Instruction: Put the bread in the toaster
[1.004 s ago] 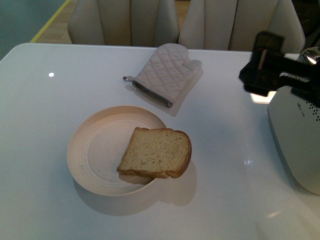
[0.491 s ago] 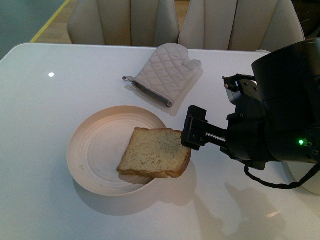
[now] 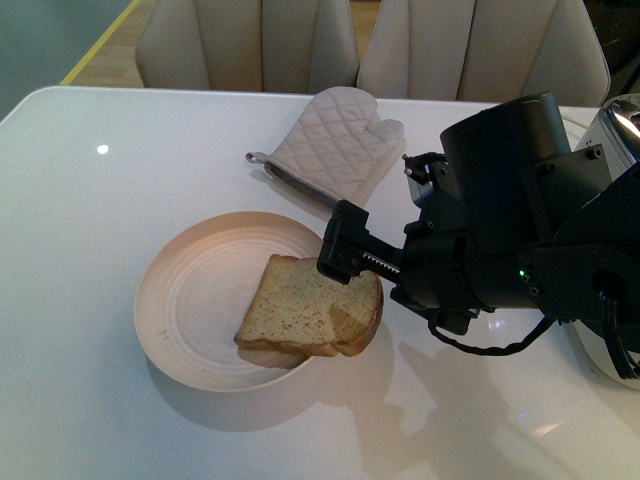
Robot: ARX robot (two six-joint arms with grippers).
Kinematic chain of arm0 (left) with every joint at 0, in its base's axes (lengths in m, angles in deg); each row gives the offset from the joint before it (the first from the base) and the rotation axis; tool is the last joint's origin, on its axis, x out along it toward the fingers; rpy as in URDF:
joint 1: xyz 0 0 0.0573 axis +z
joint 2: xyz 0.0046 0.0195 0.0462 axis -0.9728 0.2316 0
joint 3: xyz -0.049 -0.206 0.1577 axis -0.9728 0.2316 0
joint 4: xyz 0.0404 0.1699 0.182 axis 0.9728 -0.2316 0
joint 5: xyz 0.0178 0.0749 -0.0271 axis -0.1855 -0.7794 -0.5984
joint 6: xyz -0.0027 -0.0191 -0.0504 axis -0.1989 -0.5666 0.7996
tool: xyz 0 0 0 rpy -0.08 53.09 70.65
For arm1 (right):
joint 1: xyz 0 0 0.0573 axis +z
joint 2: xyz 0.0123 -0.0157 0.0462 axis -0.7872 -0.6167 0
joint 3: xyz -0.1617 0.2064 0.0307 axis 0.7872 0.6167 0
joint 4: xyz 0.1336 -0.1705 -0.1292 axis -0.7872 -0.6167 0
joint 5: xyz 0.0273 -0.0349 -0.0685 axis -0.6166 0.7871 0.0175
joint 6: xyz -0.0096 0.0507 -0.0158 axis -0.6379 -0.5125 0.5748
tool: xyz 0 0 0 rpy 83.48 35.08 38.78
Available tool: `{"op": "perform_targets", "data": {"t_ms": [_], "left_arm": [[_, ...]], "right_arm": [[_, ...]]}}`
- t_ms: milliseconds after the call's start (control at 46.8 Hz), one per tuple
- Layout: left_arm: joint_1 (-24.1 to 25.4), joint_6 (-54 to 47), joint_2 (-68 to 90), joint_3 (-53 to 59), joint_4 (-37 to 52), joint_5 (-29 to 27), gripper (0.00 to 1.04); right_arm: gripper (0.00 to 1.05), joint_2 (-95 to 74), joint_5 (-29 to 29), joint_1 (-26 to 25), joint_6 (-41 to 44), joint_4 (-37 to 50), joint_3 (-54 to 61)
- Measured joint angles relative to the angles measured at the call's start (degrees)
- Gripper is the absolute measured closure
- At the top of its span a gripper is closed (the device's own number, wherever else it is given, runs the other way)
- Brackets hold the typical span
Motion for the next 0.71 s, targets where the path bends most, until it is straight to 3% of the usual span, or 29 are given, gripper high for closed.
{"op": "perform_targets", "data": {"t_ms": [427,705], "left_arm": [[0.0,0.0,0.0,0.0,0.0,0.0,0.07],[0.0,0.0,0.0,0.0,0.0,0.0,0.07]], "right_arm": [[0.11,-2.1,-2.67,-0.31,-7.76,0.09,1.16],[0.5,-4.22,-3.23,0.33,-10.58,0.26,-0.46]]}}
